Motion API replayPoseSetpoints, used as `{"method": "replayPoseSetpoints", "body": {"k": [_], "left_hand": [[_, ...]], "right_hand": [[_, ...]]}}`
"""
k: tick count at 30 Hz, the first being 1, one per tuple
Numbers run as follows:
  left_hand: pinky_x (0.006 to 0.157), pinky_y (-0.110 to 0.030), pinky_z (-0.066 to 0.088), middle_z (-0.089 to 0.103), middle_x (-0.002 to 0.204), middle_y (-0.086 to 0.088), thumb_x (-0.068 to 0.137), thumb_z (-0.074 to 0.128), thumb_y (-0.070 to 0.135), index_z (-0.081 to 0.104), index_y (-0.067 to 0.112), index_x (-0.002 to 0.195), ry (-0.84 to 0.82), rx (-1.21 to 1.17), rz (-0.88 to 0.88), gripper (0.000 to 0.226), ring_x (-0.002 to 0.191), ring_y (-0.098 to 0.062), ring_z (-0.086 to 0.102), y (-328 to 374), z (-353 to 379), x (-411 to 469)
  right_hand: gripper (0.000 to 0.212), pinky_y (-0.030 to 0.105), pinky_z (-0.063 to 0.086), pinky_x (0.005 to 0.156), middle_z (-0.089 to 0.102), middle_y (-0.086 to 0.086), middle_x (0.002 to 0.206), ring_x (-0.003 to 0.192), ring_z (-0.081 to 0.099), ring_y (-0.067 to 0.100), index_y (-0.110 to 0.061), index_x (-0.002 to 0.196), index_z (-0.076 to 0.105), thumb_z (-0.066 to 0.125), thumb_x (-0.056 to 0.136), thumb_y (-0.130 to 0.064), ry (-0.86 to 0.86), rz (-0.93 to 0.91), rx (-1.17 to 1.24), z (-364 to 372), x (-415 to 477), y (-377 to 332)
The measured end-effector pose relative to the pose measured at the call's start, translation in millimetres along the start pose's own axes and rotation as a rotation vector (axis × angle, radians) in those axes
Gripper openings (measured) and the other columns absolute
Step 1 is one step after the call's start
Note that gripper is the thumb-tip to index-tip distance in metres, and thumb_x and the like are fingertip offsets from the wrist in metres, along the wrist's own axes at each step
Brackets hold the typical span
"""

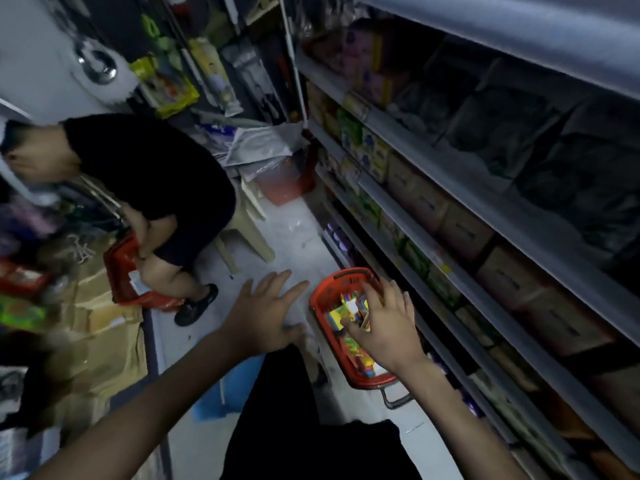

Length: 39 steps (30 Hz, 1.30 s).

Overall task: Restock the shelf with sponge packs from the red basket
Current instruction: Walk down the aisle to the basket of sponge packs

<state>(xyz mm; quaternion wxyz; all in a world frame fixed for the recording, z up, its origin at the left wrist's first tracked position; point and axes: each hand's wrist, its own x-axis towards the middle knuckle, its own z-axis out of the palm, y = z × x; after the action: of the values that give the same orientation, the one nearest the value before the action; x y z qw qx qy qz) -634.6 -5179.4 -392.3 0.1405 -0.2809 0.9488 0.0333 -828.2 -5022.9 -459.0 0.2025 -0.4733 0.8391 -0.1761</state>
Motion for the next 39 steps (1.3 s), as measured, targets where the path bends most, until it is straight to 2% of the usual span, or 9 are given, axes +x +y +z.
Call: {"method": "replayPoseSetpoints", "body": {"k": [2, 4, 13, 17, 19, 24, 30, 35, 39], "left_hand": [[0.119, -0.058, 0.024, 0.018, 0.170, -0.007, 0.074, 0.021, 0.074, 0.019, 0.039, 0.162, -0.037, 0.046, 0.044, 0.094, 0.155, -0.031, 0.024, -4.3, -10.4, 31.0], [0.122, -0.055, 0.021, 0.015, 0.171, -0.005, 0.073, 0.016, 0.074, 0.016, 0.041, 0.162, -0.047, 0.063, 0.115, 0.095, 0.156, -0.028, 0.019, -9.9, -16.2, 61.7], [0.106, -0.054, 0.048, 0.047, 0.155, -0.009, 0.082, 0.049, 0.069, 0.039, 0.034, 0.151, -0.020, 0.134, 0.561, 0.078, 0.139, -0.032, 0.050, -79.2, -5.9, 237.6], [0.113, -0.054, 0.041, 0.039, 0.161, -0.010, 0.084, 0.047, 0.069, 0.037, 0.032, 0.156, -0.117, 0.249, 0.795, 0.081, 0.143, -0.033, 0.045, -113.5, 6.7, 328.5], [0.106, -0.054, 0.048, 0.049, 0.154, -0.012, 0.081, 0.050, 0.068, 0.046, 0.029, 0.152, -0.131, 0.321, 0.899, 0.081, 0.134, -0.034, 0.055, -127.4, 12.5, 367.7], [0.103, -0.050, 0.050, 0.054, 0.148, -0.012, 0.082, 0.045, 0.068, 0.051, 0.026, 0.148, -0.215, 0.307, 1.001, 0.078, 0.130, -0.033, 0.057, -149.7, 33.1, 417.4], [0.103, -0.050, 0.048, 0.053, 0.148, -0.010, 0.082, 0.044, 0.063, 0.052, 0.027, 0.148, -0.329, 0.299, 1.130, 0.075, 0.128, -0.032, 0.057, -155.5, 116.9, 423.2], [0.100, -0.050, 0.050, 0.053, 0.147, -0.010, 0.083, 0.048, 0.062, 0.051, 0.026, 0.148, -0.385, 0.265, 1.118, 0.074, 0.127, -0.033, 0.058, -140.3, 220.9, 410.8], [0.107, -0.050, 0.043, 0.043, 0.155, -0.008, 0.087, 0.036, 0.066, 0.038, 0.029, 0.155, -0.404, 0.235, 1.095, 0.077, 0.137, -0.032, 0.047, -121.9, 326.5, 410.9]], "right_hand": [[0.104, 0.050, 0.004, 0.126, 0.020, 0.014, 0.167, 0.157, 0.010, 0.032, -0.025, 0.158, 0.029, 0.016, 0.072, -0.083, 0.005, 0.045, 0.022, 2.5, 9.5, 6.0], [0.108, 0.048, 0.004, 0.126, 0.020, 0.014, 0.167, 0.157, 0.009, 0.031, -0.027, 0.159, 0.028, 0.011, 0.068, -0.085, 0.003, 0.112, 0.054, 7.0, 20.2, 10.5], [0.094, 0.051, 0.018, 0.124, 0.033, 0.021, 0.161, 0.152, 0.027, 0.040, -0.022, 0.154, 0.041, 0.030, 0.080, -0.077, 0.091, 0.382, 0.081, 52.1, 124.8, 7.6], [0.090, 0.053, 0.016, 0.125, 0.032, 0.020, 0.163, 0.153, 0.024, 0.039, -0.020, 0.155, 0.039, 0.030, 0.086, -0.077, 0.171, 0.548, 0.059, 74.1, 180.6, 4.2], [0.085, 0.054, 0.019, 0.125, 0.035, 0.021, 0.161, 0.153, 0.026, 0.040, -0.019, 0.154, 0.041, 0.034, 0.089, -0.074, 0.174, 0.643, 0.047, 86.5, 199.6, -2.2], [0.073, 0.056, 0.032, 0.118, 0.046, 0.023, 0.152, 0.144, 0.041, 0.043, -0.014, 0.147, 0.051, 0.044, 0.090, -0.060, 0.189, 0.837, 0.105, 115.5, 212.4, -28.5], [0.072, 0.059, 0.036, 0.116, 0.050, 0.025, 0.148, 0.141, 0.043, 0.045, -0.013, 0.145, 0.051, 0.040, 0.091, -0.059, 0.050, 0.904, 0.124, 183.7, 191.1, -19.6], [0.074, 0.057, 0.036, 0.115, 0.047, 0.026, 0.149, 0.141, 0.043, 0.045, -0.011, 0.148, 0.049, 0.063, 0.086, -0.050, -0.039, 0.846, 0.101, 266.2, 177.0, 22.5], [0.085, 0.055, 0.030, 0.119, 0.038, 0.024, 0.157, 0.147, 0.034, 0.043, -0.016, 0.154, 0.039, 0.067, 0.080, -0.047, -0.079, 0.809, 0.125, 345.7, 176.8, 76.8]]}}
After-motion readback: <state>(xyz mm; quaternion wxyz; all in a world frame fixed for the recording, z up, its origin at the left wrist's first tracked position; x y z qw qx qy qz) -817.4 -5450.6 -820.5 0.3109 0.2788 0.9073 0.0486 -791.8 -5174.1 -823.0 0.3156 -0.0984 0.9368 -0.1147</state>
